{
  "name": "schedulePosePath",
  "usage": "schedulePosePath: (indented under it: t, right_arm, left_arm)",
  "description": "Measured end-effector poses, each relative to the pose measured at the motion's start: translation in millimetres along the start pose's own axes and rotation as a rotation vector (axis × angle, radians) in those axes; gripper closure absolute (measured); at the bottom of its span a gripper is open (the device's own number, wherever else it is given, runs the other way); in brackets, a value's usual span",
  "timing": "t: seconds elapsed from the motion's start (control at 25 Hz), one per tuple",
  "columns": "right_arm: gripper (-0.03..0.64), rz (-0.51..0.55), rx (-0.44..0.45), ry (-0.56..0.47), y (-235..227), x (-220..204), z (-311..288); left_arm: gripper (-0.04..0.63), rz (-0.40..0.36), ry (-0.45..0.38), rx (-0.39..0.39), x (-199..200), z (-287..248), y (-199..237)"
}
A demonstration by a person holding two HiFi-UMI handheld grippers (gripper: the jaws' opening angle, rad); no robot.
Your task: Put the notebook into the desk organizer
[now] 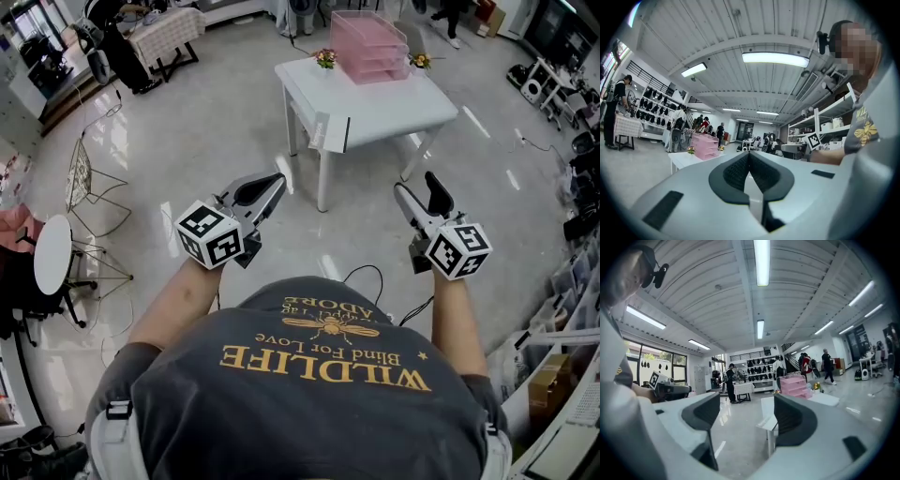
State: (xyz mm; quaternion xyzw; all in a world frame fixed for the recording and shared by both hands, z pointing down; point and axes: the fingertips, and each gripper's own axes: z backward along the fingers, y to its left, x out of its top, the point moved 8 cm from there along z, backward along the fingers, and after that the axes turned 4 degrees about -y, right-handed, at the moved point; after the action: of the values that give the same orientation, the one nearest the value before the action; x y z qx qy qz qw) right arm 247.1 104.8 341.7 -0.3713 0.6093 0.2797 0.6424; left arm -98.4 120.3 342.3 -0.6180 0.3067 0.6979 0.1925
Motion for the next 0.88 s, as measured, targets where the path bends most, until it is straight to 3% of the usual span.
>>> schedulePosePath:
  t: [0.24,0.44,0.64,0.88]
  right_arm:
    - [0.272,-0.006,0.022,-0.001,-16,-2,-1]
    - [0.272,-0.029,0.025,0.017,-21,-13,-21]
    - [0.272,-0.041,0.003,0.046,-29,-24,-71]
    - [0.272,-0.044,-0.083,0.06,-32,-31,-162]
  left_arm:
    - [0.598,-0.01,0.0,0.025,-1,-5,-12]
    - [0.598,-0.009,-0.002,0.043,-2,-1,6]
    - [0.598,0.013,-0.007,0.019,-7,-17,61]
    - [0.598,0.029,-0.027,-0.067,-2,-47,175]
